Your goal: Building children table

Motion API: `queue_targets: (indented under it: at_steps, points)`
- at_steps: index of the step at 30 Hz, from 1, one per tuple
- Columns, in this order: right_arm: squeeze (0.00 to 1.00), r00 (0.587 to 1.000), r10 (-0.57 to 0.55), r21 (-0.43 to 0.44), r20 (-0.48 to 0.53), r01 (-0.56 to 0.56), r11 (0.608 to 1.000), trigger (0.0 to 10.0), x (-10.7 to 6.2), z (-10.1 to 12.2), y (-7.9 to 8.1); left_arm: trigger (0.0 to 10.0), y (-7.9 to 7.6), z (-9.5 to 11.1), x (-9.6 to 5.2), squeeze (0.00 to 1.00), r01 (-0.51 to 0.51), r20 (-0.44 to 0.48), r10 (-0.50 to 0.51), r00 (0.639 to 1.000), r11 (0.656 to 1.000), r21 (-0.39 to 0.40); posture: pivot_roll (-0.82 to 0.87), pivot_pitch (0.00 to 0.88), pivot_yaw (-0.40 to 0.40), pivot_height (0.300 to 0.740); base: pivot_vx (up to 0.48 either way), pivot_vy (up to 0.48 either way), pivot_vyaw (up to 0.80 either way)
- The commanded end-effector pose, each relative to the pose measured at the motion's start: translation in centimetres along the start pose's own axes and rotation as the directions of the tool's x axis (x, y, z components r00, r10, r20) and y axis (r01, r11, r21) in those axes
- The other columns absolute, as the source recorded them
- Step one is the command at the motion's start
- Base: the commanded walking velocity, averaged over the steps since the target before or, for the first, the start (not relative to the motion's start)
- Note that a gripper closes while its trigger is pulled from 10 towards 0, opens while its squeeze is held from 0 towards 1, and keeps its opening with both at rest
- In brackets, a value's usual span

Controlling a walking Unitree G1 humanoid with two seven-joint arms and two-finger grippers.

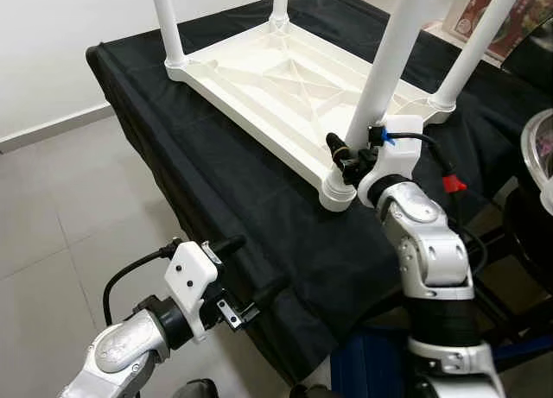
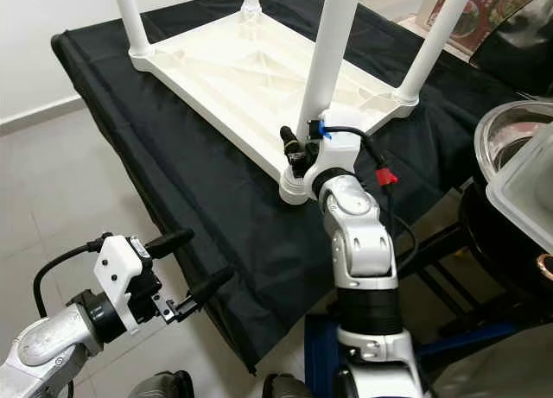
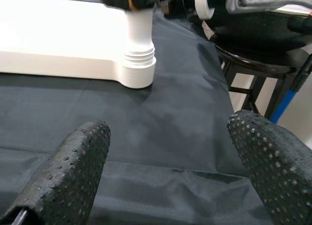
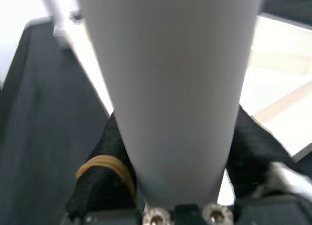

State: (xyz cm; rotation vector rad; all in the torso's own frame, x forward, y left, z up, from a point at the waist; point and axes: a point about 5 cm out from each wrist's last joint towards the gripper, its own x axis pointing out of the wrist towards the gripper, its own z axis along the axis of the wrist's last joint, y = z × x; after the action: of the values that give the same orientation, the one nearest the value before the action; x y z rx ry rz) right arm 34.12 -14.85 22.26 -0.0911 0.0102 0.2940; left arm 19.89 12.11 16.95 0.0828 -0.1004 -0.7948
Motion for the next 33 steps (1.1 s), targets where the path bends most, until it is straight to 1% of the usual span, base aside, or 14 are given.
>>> queue_targets:
  at_steps: [1, 4, 8, 11, 14, 15, 16, 17, 18, 22, 23, 24, 31, 33]
  points:
    - [1.0, 0.995, 0.095, 0.028, -0.018, -0.094, 0.995, 10.0, 0.1, -0.3, 0.2, 10.0, -0.3, -0.2, 0.0, 0.0, 0.003, 0.001, -0.003, 1.0, 1.0, -0.005, 0.01, 0.188, -0.098, 0.74, 0.0, 0.0, 0.0]
    - [1.0, 0.986, 0.168, 0.039, -0.004, -0.168, 0.985, 10.0, -0.1, 0.3, -0.2, 10.0, -0.3, -0.2, 0.0, 0.0, 0.003, 0.002, -0.003, 1.0, 1.0, -0.006, 0.01, 0.189, -0.099, 0.74, 0.0, 0.0, 0.0]
    - [1.0, 0.931, 0.365, -0.002, 0.004, -0.365, 0.931, 10.0, -0.6, 1.3, -2.0, 10.0, -0.4, -0.1, 0.0, 0.0, 0.004, 0.001, -0.004, 1.0, 1.0, -0.009, 0.01, 0.198, -0.094, 0.74, 0.0, 0.0, 0.0]
    - [1.0, 0.924, 0.382, -0.018, 0.0, -0.382, 0.924, 10.0, -0.6, 1.5, -2.4, 10.0, -0.4, -0.1, 0.0, 0.0, 0.005, 0.0, -0.005, 1.0, 1.0, -0.009, 0.01, 0.198, -0.094, 0.74, 0.0, 0.0, 0.0]
    - [1.0, 0.889, 0.458, -0.035, -0.009, -0.458, 0.888, 10.0, -0.7, 2.0, -3.1, 10.0, -0.5, -0.1, -0.1, 0.0, 0.006, -0.002, -0.006, 1.0, 1.0, -0.01, 0.01, 0.204, -0.09, 0.74, 0.0, 0.0, 0.0]
    - [0.81, 0.877, 0.48, -0.073, -0.018, -0.48, 0.874, 10.0, -0.5, 2.1, -3.3, 10.0, -0.5, -0.1, -0.1, 0.0, 0.007, -0.003, -0.007, 1.0, 1.0, -0.01, 0.02, 0.206, -0.09, 0.74, 0.0, 0.0, 0.0]
    - [0.2, 0.866, 0.499, -0.097, -0.022, -0.498, 0.862, 10.0, -0.4, 2.1, -3.4, 10.0, -0.5, -0.1, -0.1, 0.0, 0.008, -0.005, -0.008, 1.0, 1.0, -0.01, 0.02, 0.207, -0.091, 0.74, 0.0, 0.0, 0.0]
    - [0.2, 0.866, 0.499, -0.097, -0.022, -0.498, 0.862, 10.0, -0.4, 2.1, -3.4, 10.0, -0.5, -0.1, -0.1, 0.0, 0.008, -0.005, -0.008, 1.0, 1.0, -0.01, 0.02, 0.207, -0.091, 0.74, 0.0, 0.0, 0.0]
    - [0.0, 0.851, 0.525, -0.083, -0.017, -0.524, 0.848, 10.0, -0.4, 2.2, -3.4, 10.0, -0.5, -0.1, -0.1, 0.0, 0.008, -0.004, -0.008, 1.0, 1.0, -0.011, 0.02, 0.208, -0.092, 0.74, 0.0, 0.0, 0.0]
    - [0.0, 0.834, 0.552, -0.068, 0.0, -0.551, 0.832, 10.0, -0.3, 2.6, -3.0, 10.0, -0.6, 0.0, -0.2, 0.0, 0.007, -0.004, -0.007, 1.0, 1.0, -0.013, 0.02, 0.21, -0.091, 0.74, 0.0, 0.0, 0.0]
    - [0.0, 0.835, 0.55, -0.07, 0.007, -0.548, 0.834, 2.6, -0.1, 2.7, -3.1, 10.0, -0.6, 0.0, -0.2, 0.0, 0.007, -0.005, -0.007, 1.0, 1.0, -0.013, 0.02, 0.211, -0.09, 0.74, 0.0, 0.0, 0.0]
    - [0.0, 0.844, 0.536, -0.072, 0.011, -0.534, 0.842, 0.0, 0.0, 2.7, -3.2, 10.0, -0.6, 0.0, -0.2, 0.0, 0.005, -0.006, -0.005, 1.0, 1.0, -0.012, 0.02, 0.211, -0.088, 0.74, 0.0, 0.0, 0.0]
    - [0.0, 0.881, 0.473, -0.054, 0.009, -0.472, 0.88, 0.0, 0.3, 2.5, -3.4, 10.0, -0.4, 0.0, -0.3, 0.0, 0.002, -0.007, -0.002, 1.0, 1.0, -0.009, 0.02, 0.209, -0.088, 0.74, 0.0, 0.0, 0.0]
    - [0.0, 0.962, 0.271, -0.083, -0.031, -0.273, 0.958, 0.0, 0.5, 1.5, -2.5, 10.0, -0.3, 0.0, -0.3, 0.0, -0.002, -0.005, 0.002, 1.0, 1.0, -0.005, 0.01, 0.206, -0.086, 0.74, 0.0, 0.0, 0.0]
